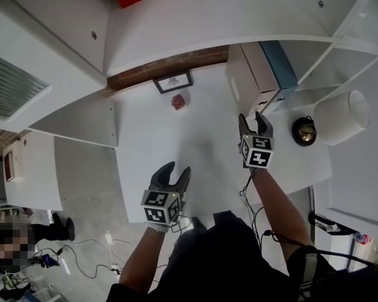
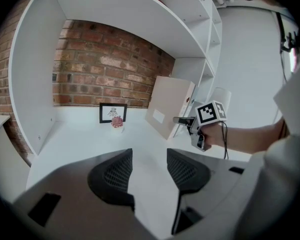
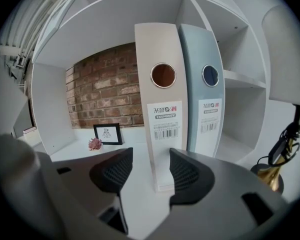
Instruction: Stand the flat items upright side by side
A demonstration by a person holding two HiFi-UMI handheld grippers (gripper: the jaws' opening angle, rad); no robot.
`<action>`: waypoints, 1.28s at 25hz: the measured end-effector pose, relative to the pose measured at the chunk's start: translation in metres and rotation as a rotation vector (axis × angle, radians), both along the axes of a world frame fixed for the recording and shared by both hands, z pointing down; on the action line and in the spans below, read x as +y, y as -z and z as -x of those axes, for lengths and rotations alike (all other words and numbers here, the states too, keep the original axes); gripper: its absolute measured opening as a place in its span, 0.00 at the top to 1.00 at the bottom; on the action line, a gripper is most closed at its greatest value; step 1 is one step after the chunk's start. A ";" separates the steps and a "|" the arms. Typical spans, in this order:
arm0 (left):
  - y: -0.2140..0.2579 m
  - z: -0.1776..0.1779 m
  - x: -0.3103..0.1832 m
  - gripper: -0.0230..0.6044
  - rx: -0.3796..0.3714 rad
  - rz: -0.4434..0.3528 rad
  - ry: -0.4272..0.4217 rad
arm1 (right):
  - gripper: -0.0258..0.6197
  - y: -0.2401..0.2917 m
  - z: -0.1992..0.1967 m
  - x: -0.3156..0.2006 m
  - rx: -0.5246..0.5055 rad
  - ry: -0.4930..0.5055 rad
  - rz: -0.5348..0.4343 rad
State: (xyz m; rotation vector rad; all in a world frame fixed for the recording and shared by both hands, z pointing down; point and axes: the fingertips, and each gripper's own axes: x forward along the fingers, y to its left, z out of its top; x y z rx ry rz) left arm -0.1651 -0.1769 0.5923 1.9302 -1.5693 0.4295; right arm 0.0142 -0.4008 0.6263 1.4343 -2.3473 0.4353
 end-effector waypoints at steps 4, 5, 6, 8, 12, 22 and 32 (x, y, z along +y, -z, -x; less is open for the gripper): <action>0.010 0.007 -0.002 0.62 -0.006 -0.029 0.006 | 0.61 0.003 -0.003 0.004 0.016 0.000 0.001; 0.015 0.009 -0.003 0.62 -0.009 -0.041 0.008 | 0.61 0.008 -0.004 0.007 0.009 -0.004 0.000; 0.020 0.012 -0.004 0.62 -0.014 -0.056 0.011 | 0.62 0.016 -0.004 0.011 -0.004 -0.006 -0.003; 0.032 0.019 -0.007 0.63 -0.023 -0.089 0.018 | 0.67 0.036 0.003 0.024 -0.034 0.009 -0.019; 0.065 0.032 -0.014 0.64 -0.030 -0.181 0.036 | 0.70 0.091 0.022 0.051 -0.068 0.067 -0.098; 0.183 0.057 0.010 0.86 -0.150 -0.521 0.052 | 0.88 0.236 0.067 0.123 -0.065 0.202 -0.426; 0.285 0.081 0.061 0.91 -0.199 -0.778 0.076 | 0.96 0.316 0.110 0.197 -0.117 0.309 -0.559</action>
